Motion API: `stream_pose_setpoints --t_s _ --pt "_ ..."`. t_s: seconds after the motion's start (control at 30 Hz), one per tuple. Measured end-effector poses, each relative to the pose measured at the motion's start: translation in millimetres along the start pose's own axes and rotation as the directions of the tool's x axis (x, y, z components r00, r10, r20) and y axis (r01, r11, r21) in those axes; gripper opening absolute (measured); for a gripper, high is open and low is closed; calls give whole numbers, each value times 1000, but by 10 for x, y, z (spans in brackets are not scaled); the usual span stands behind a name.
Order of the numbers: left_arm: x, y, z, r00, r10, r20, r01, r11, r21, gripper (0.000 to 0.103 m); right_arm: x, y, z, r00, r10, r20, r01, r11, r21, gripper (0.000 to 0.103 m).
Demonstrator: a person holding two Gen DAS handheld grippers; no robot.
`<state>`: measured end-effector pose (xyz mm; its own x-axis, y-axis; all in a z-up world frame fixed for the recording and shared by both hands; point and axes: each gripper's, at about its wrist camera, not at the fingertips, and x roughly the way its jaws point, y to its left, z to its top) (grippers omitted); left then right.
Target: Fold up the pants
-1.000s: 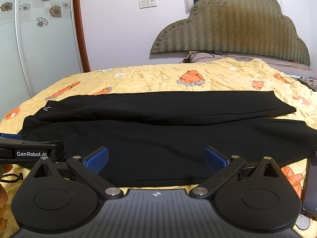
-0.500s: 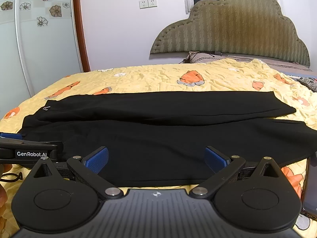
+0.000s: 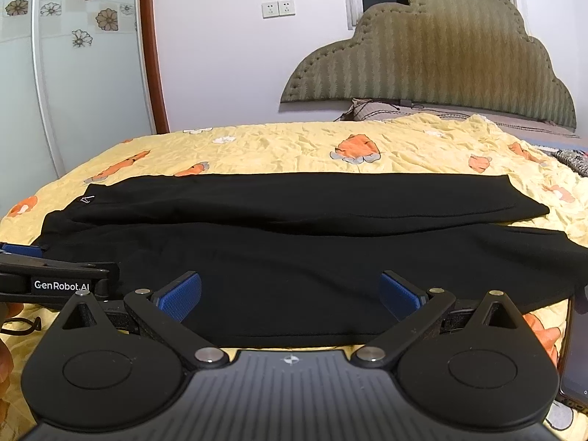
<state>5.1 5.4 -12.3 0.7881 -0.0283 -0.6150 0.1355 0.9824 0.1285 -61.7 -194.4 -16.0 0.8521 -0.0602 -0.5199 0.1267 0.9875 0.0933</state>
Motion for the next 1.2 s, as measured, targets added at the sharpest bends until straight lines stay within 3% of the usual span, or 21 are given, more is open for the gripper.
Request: stream_pose_setpoints --t_s 0.43,0.7,0.83,1.0,1.1,1.17,1.2 --pt "-31 42 -9 1000 -3 23 3 1000 -7 102 7 29 103 999 26 44 -25 999 -25 103" --pt "-3 106 41 999 36 12 -35 999 -22 103 106 8 214 998 40 42 -42 998 45 103" --pt "13 140 65 999 40 5 -40 999 -30 103 74 72 216 996 -14 91 16 1000 -21 103" --pt "35 124 74 999 44 -2 -44 999 -21 103 60 105 233 994 -2 113 7 999 -45 103" --pt "43 114 72 999 47 -5 -47 999 -13 103 115 -34 263 992 114 52 -118 989 93 103" --pt "64 117 72 999 51 -10 -51 999 -11 103 103 30 271 997 39 71 -42 998 44 103" --pt "70 117 69 999 52 -11 -52 999 -10 103 102 36 278 997 43 71 -46 998 40 103"
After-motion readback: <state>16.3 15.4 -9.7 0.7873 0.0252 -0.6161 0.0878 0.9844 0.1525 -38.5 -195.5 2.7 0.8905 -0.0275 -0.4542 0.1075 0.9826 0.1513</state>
